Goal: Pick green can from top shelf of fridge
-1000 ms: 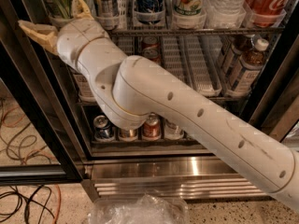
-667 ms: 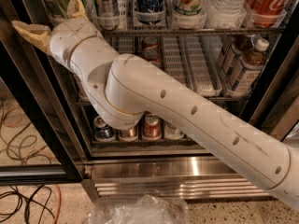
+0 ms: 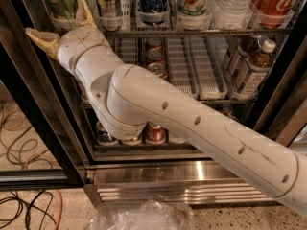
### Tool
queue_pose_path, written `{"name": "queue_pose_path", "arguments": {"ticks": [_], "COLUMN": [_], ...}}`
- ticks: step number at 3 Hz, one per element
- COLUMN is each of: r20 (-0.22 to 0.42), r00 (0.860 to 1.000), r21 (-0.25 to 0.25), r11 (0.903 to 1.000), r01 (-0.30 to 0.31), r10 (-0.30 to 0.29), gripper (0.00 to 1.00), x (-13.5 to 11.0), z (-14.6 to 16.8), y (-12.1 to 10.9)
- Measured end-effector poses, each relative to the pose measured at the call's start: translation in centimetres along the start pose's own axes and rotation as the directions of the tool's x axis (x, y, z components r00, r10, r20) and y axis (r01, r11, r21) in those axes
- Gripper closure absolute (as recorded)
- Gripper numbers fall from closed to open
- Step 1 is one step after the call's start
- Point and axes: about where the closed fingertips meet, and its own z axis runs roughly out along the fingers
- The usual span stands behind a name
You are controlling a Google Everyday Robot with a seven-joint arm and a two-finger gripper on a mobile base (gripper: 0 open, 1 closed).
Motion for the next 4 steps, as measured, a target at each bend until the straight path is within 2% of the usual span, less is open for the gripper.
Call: {"name": "queue_pose_path", "arguments": {"ticks": [1, 2, 4], "r20": [0.004, 0.004, 0.034], "r00": [0.999, 0.999, 0.999], "r21": [0.059, 0.059, 0.076], "r11": [0.9975, 0.9975, 0.9967], "r01": [0.039, 0.039, 0.03], "r10": [-0.04, -0.04, -0.033], "gripper": [0.26, 0.29, 0.29], "x": [0.5, 0.5, -0.2], "z": [0.0, 0.0, 1.2], "y": [-1.9, -1.9, -2.5]}}
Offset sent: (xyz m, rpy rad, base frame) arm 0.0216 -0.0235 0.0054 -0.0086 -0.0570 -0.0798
